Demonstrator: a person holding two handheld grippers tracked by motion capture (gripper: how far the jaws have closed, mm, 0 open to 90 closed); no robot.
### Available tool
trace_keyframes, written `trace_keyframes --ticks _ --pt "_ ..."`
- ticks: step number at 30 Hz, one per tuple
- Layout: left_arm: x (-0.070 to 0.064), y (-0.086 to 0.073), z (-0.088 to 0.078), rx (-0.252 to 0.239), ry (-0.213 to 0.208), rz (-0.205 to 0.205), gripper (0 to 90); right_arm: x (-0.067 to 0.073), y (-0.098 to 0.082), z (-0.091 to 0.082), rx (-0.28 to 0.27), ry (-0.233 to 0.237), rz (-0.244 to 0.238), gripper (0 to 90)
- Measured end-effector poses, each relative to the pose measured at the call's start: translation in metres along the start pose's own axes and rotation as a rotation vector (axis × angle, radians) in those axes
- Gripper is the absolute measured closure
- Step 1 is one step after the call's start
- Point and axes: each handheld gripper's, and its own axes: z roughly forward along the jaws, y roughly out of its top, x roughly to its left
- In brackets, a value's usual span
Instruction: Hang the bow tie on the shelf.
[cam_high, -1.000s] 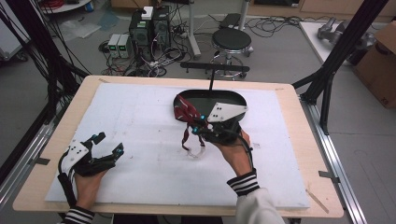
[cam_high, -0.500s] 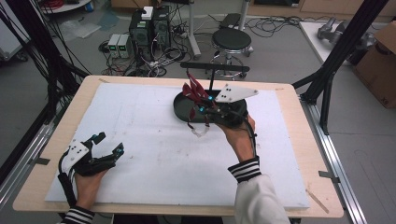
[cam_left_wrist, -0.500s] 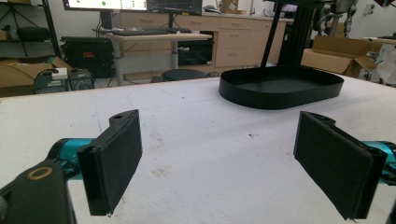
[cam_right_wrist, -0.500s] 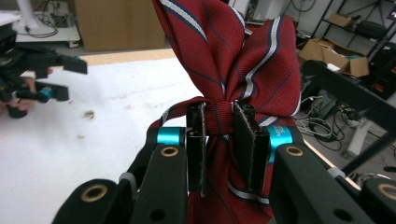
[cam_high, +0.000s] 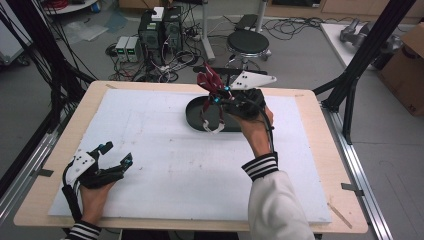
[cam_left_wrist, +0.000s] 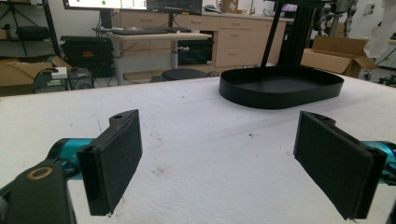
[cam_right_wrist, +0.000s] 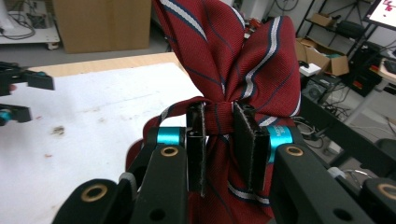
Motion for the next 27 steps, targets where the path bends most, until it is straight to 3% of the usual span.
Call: trace_keyframes --ticks 7,14,27 --pt "0.0 0.0 0.0 0.003 0.004 0.0 15.7 -0.015 0.005 0.005 -0.011 -0.019 0.019 75.5" --pt "0.0 0.0 0.0 0.004 0.004 -0.002 15.7 -0.03 0.009 0.01 0.011 -0.04 0.027 75.5" --pt "0.0 0.0 0.001 0.003 0.008 -0.005 15.4 -0.056 0.018 0.019 0.013 -0.095 0.016 75.5"
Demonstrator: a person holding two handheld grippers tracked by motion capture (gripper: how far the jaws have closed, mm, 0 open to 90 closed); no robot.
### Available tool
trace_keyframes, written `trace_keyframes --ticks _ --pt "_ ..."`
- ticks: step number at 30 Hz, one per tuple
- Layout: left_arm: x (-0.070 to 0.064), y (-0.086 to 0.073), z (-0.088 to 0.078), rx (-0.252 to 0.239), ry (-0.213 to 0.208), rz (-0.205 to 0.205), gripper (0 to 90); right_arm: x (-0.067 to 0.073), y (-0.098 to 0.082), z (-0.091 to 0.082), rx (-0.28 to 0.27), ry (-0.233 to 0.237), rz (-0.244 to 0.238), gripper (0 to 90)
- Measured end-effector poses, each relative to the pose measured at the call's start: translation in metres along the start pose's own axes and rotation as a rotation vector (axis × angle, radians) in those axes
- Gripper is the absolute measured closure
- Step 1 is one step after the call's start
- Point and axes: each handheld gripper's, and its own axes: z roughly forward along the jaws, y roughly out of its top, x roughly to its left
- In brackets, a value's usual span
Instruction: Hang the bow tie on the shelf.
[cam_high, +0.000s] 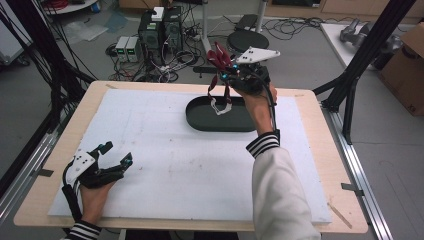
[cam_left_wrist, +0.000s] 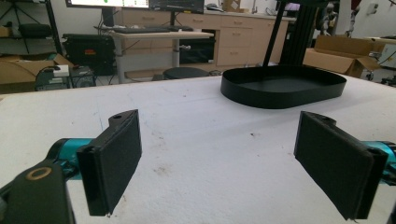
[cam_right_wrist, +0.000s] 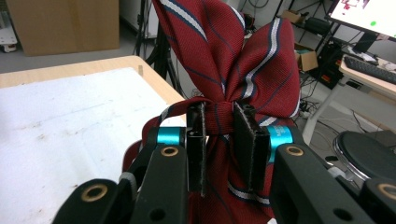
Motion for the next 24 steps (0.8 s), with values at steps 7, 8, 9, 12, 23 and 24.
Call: trace_keyframes --ticks 7,8,9,12,23,24 --pt "0.001 0.0 0.0 0.002 0.0 -0.004 15.4 -0.008 0.015 0.011 0.004 -0.028 -0.023 75.5" --pt "0.001 0.0 0.0 0.001 0.001 -0.004 15.4 -0.009 0.017 0.012 0.011 -0.03 -0.033 75.5" --pt "0.001 0.0 0.0 -0.001 0.002 -0.004 15.4 -0.011 0.02 0.015 0.027 -0.037 -0.043 75.5" --pt "0.001 0.0 0.0 0.002 0.002 -0.007 15.4 -0.016 0.027 0.019 0.021 -0.048 -0.041 75.5" --pt "0.001 0.0 0.0 0.005 -0.001 -0.009 15.4 -0.03 0.027 0.037 0.036 -0.101 -0.026 75.5" --pt "0.001 0.0 0.0 0.007 0.0 -0.008 15.4 -0.031 0.025 0.039 0.044 -0.11 -0.028 75.5"
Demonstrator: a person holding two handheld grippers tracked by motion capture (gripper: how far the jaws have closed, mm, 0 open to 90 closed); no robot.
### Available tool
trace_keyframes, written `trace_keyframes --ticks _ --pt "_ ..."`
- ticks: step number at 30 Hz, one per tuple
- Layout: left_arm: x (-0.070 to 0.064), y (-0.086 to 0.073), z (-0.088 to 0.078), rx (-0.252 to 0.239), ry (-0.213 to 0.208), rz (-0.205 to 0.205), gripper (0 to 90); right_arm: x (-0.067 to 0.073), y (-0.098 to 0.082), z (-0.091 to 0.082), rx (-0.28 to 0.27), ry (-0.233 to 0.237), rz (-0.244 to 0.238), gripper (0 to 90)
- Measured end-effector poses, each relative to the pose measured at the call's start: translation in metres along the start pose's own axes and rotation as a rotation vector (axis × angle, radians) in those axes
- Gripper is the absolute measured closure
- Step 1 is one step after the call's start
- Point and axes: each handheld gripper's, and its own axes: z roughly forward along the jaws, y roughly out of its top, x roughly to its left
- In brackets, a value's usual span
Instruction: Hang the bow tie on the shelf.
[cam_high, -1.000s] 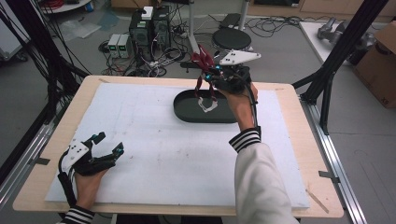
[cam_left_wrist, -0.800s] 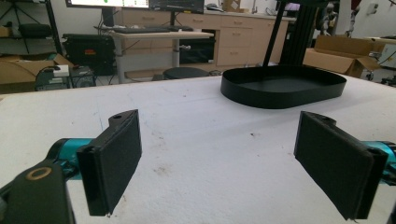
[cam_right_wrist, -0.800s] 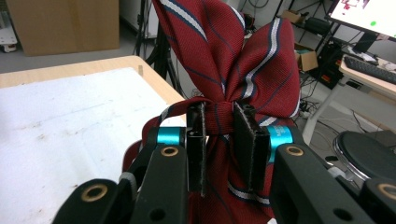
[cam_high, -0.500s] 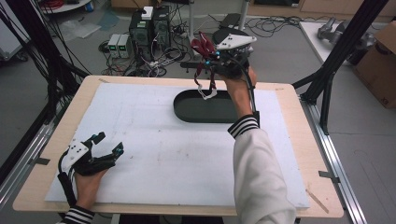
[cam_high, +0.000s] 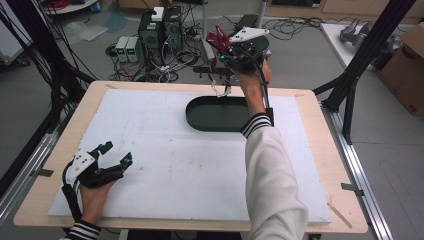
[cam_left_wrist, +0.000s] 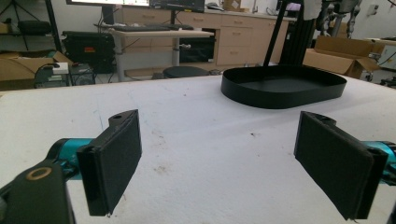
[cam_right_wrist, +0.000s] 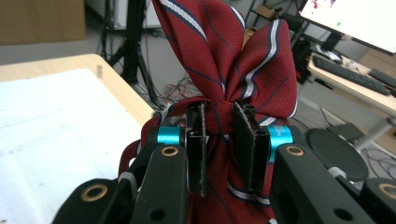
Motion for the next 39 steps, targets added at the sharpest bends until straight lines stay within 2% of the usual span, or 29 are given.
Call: trace_keyframes --ticks 3,7,10,13,20,27,39 --pt "0.0 0.0 0.0 0.002 -0.001 0.0 15.4 -0.003 -0.002 0.007 -0.001 -0.006 0.027 75.5" --pt "0.0 0.0 0.0 0.003 0.0 -0.005 15.5 -0.004 -0.004 0.013 0.011 -0.024 0.023 75.4" --pt "0.0 0.0 0.001 0.003 -0.001 -0.003 15.4 -0.004 -0.007 0.018 0.019 -0.029 0.04 75.4" --pt "0.0 0.0 0.0 0.003 -0.001 -0.006 15.4 -0.004 -0.009 0.022 0.029 -0.022 0.036 75.5" --pt "0.0 0.0 0.0 0.002 -0.001 -0.006 15.4 -0.007 -0.015 0.025 0.046 -0.037 0.033 75.4" --pt "0.0 0.0 0.0 0.003 0.0 -0.006 15.4 -0.009 -0.027 0.031 0.082 -0.038 0.051 75.4" --pt "0.0 0.0 0.001 0.001 -0.001 -0.011 15.4 -0.006 -0.031 0.042 0.123 -0.038 0.023 75.4"
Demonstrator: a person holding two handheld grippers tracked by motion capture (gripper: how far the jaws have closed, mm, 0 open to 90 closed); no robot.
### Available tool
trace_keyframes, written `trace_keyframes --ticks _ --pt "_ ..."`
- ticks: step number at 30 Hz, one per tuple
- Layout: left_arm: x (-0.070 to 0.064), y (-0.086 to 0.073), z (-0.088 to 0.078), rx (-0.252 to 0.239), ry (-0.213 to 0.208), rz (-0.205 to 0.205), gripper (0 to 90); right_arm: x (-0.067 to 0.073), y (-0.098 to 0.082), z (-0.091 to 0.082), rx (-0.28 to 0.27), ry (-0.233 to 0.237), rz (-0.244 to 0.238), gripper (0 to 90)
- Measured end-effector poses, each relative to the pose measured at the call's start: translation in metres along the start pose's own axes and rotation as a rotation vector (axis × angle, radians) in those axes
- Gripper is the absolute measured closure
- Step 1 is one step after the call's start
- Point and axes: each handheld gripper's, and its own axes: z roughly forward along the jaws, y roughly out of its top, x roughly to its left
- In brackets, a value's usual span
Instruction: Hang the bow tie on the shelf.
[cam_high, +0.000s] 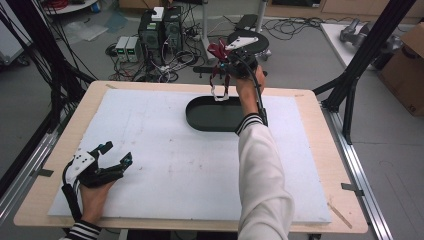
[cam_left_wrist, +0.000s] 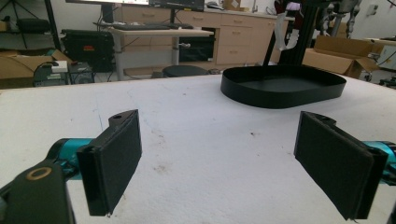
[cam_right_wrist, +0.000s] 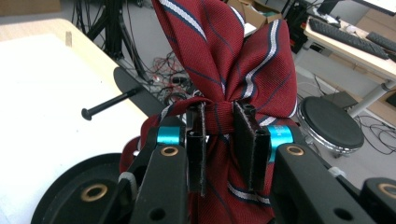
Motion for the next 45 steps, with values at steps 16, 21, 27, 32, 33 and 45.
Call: trace_keyframes --ticks 16,21,27,32,33,45 --pt "0.0 0.0 -0.001 0.002 -0.001 0.007 15.4 0.003 -0.007 0.005 0.076 -0.003 -0.047 75.2" --pt "0.0 0.0 0.0 0.002 -0.002 0.008 15.4 0.002 -0.017 0.004 0.079 -0.001 -0.042 74.8" --pt "-0.001 0.0 0.0 0.003 0.0 0.009 15.4 0.002 -0.02 0.001 0.079 0.002 -0.039 74.4" --pt "-0.001 0.0 0.0 -0.005 0.003 0.011 15.4 0.004 -0.019 0.003 0.081 0.002 -0.046 74.0" --pt "-0.001 0.0 0.0 -0.006 0.002 0.012 15.5 0.004 -0.019 0.004 0.082 0.001 -0.043 73.8" --pt "-0.001 0.0 0.0 -0.002 0.001 0.01 15.4 0.005 -0.019 0.002 0.097 -0.002 -0.059 67.1"
